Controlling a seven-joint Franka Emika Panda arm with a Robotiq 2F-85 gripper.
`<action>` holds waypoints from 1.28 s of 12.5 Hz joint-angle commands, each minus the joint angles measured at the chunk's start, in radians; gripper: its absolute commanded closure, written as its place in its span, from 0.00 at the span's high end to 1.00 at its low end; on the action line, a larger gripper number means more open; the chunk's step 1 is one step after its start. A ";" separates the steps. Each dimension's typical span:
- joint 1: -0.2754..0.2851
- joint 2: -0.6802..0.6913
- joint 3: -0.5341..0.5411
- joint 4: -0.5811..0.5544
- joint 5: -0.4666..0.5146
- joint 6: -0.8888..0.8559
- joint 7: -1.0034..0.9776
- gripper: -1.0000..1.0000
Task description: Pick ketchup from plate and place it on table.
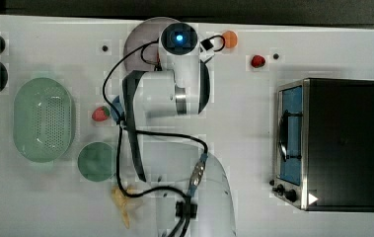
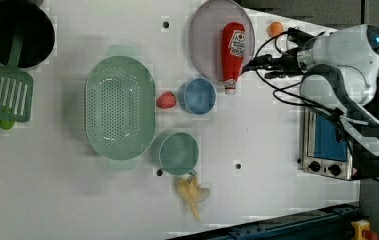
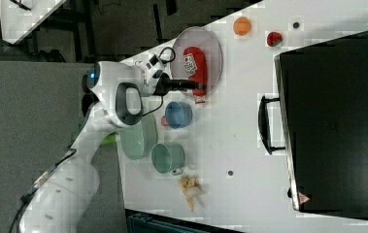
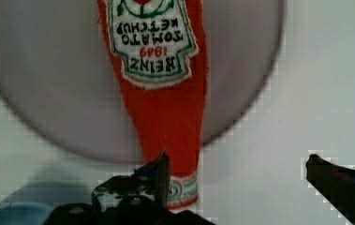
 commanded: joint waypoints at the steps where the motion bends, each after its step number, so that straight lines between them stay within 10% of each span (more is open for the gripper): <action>1: 0.025 0.074 0.016 0.083 -0.011 0.079 -0.057 1.00; 8: 0.032 0.211 0.005 0.154 -0.068 0.205 -0.057 1.00; 12: 0.036 0.217 0.007 0.164 -0.067 0.233 -0.055 0.60; 16: 0.035 0.157 0.011 0.166 -0.066 0.233 -0.036 0.60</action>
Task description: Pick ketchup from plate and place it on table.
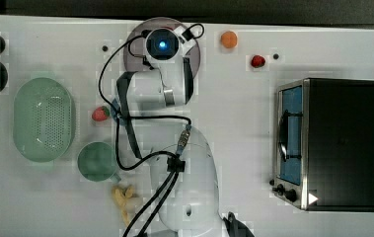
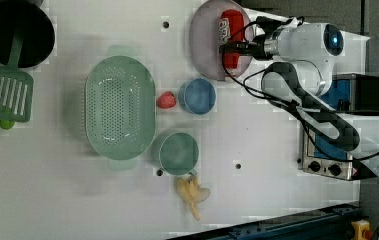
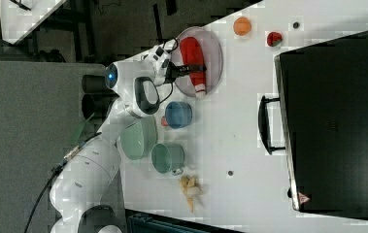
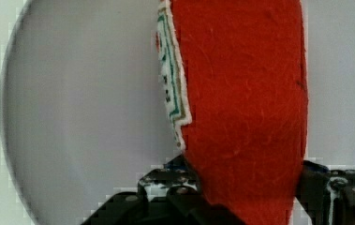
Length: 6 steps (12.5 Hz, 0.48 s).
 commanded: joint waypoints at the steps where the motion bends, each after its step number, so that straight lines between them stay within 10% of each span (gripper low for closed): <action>1: -0.002 -0.107 -0.012 0.012 0.003 -0.020 0.003 0.60; 6: -0.020 -0.350 -0.014 -0.001 0.003 -0.410 0.084 0.60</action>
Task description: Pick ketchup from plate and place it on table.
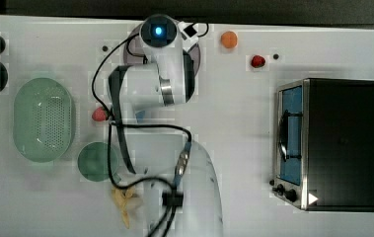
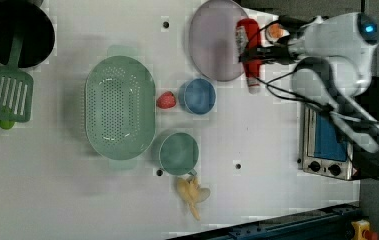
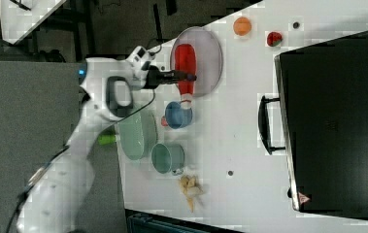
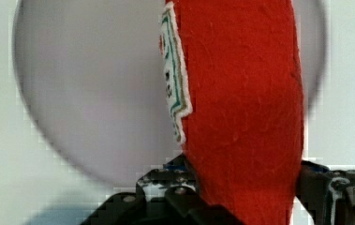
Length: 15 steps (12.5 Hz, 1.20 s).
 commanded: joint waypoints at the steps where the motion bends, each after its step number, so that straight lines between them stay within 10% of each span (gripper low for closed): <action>1: -0.028 -0.188 -0.004 0.045 -0.002 -0.188 0.060 0.60; 8: -0.073 -0.460 -0.025 -0.208 0.016 -0.317 0.352 0.60; 15: -0.097 -0.560 -0.065 -0.593 0.097 0.025 0.354 0.60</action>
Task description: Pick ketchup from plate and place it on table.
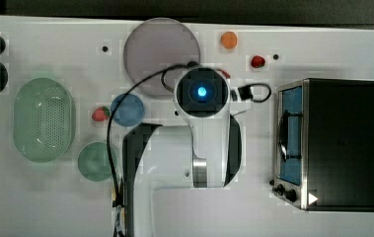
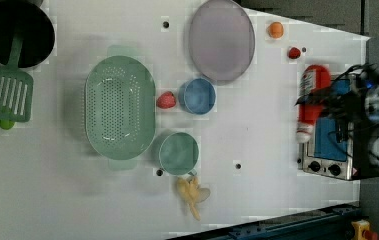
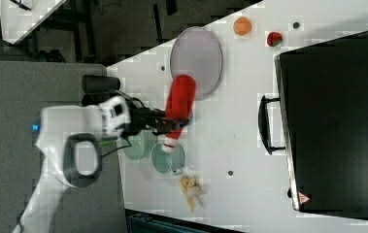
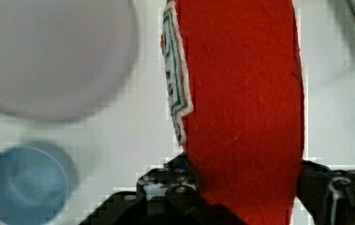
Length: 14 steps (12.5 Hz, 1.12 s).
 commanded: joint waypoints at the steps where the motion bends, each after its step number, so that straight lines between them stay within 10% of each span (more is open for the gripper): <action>1: -0.002 0.043 -0.029 -0.095 0.050 0.131 0.066 0.60; 6: -0.003 0.141 -0.035 -0.222 0.057 0.375 0.067 0.64; 10: -0.001 0.154 -0.035 -0.241 0.057 0.426 0.067 1.00; 14: -0.001 0.043 -0.035 -0.183 0.057 0.377 0.072 1.00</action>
